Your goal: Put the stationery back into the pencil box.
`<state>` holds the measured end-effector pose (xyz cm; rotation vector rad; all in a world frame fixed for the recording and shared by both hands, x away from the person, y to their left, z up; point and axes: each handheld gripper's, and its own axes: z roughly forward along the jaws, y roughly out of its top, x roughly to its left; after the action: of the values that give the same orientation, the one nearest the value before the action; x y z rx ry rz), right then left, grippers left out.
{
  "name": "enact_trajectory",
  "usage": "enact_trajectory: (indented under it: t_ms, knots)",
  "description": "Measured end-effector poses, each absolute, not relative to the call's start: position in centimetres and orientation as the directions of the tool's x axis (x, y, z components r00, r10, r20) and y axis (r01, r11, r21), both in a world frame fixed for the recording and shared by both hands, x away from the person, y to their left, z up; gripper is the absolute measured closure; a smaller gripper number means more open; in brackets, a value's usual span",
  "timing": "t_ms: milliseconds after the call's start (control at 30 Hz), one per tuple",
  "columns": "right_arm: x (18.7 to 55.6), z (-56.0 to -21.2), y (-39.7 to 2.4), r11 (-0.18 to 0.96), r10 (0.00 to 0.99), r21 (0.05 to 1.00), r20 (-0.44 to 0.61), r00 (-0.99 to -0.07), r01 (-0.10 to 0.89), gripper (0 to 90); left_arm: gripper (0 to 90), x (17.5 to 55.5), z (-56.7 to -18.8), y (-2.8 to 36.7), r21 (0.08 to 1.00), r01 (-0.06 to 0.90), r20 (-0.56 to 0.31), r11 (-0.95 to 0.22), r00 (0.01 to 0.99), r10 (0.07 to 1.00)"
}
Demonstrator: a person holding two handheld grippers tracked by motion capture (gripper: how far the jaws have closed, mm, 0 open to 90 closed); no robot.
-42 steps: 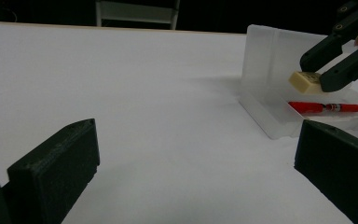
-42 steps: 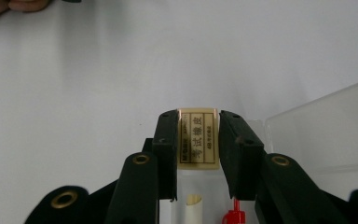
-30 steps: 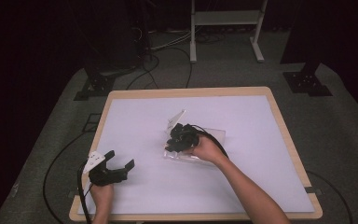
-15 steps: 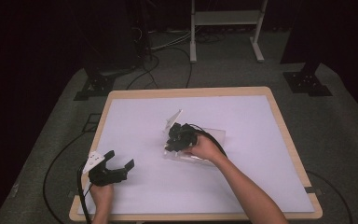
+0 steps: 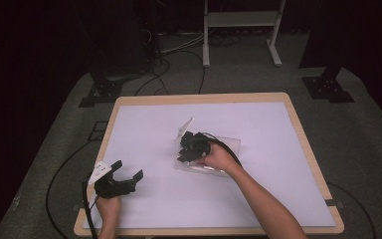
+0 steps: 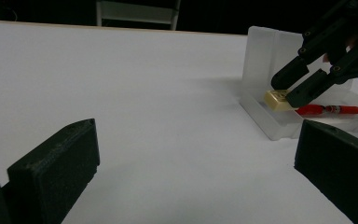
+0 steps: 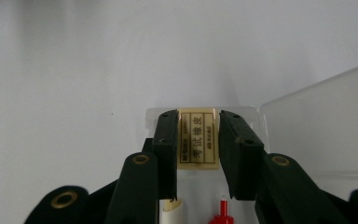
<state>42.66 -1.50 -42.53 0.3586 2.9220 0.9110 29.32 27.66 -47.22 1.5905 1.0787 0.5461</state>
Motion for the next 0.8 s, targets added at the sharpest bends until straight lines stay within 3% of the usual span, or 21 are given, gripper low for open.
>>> enact_trajectory:
  t_ms: [800]
  knots:
    - [43.04, -43.09, -1.51, 0.8, 0.24, 0.56, 0.026, -0.97, 0.213, 68.0, 0.0, 29.39, -47.22, 27.67, 0.932, 0.363, -0.186, 0.0, 0.478, 0.858]
